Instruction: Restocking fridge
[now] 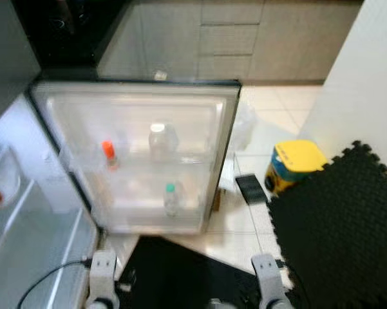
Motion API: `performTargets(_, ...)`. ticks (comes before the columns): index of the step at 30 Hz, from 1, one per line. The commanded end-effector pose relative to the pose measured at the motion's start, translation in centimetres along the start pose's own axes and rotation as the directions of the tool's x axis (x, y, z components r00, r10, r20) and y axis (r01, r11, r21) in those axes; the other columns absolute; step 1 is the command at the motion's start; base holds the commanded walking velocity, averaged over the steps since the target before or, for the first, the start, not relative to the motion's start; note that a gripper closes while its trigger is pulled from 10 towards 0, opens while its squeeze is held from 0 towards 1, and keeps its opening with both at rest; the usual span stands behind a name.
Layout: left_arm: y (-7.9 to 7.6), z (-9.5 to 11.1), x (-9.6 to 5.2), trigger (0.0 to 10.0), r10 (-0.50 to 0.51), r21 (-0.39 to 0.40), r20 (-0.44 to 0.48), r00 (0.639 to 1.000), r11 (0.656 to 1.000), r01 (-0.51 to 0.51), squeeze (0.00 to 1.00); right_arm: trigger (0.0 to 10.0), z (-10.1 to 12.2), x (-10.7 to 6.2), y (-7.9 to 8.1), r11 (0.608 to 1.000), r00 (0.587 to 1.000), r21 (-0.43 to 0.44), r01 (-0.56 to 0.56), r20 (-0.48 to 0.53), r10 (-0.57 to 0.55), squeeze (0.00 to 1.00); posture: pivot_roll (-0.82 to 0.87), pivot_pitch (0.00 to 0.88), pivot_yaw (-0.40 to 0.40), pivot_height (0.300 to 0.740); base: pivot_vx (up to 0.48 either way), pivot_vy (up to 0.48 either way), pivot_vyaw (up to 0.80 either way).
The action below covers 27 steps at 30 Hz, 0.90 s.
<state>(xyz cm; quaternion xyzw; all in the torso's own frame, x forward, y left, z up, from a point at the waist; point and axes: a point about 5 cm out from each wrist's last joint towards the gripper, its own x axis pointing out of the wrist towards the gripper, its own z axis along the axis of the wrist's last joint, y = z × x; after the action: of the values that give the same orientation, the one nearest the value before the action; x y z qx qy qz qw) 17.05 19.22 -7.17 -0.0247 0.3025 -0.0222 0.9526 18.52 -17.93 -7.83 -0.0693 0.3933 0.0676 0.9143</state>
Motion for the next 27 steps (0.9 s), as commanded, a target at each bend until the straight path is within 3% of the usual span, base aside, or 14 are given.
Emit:
performTargets(1,0.8,0.0,-0.1,10.0,0.015,0.019,-0.016,1.000,1.000,-0.015,0.00,10.0,-0.1,0.0,0.0,1.000,1.000,0.001,0.004,-0.004,-0.004,0.00,-0.14,0.071,-0.012,0.701,0.000,0.000,0.00)
performTargets(10,0.8,0.0,0.0,10.0,0.025,0.026,-0.025,0.999,0.999,-0.025,0.00,10.0,0.1,0.0,-0.1,1.000,1.000,0.003,-0.001,0.000,0.001,0.00,-0.14,0.076,-0.009,0.701,0.000,0.000,0.00)
performTargets(17,0.7,0.7,0.2,10.0,0.021,0.039,0.018,1.000,0.999,-0.021,0.00,10.0,0.3,0.0,-0.1,1.000,1.000,0.001,-0.005,0.015,0.005,0.00,-0.13,0.077,-0.007,0.701,0.000,0.000,0.00)
performTargets(27,0.1,1.5,0.4,10.0,-0.001,0.058,0.084,0.996,0.998,-0.004,0.00,10.0,0.4,0.1,0.0,1.000,1.000,0.001,-0.007,0.024,0.007,0.00,-0.14,0.080,-0.006,0.701,0.000,-0.412,0.00)
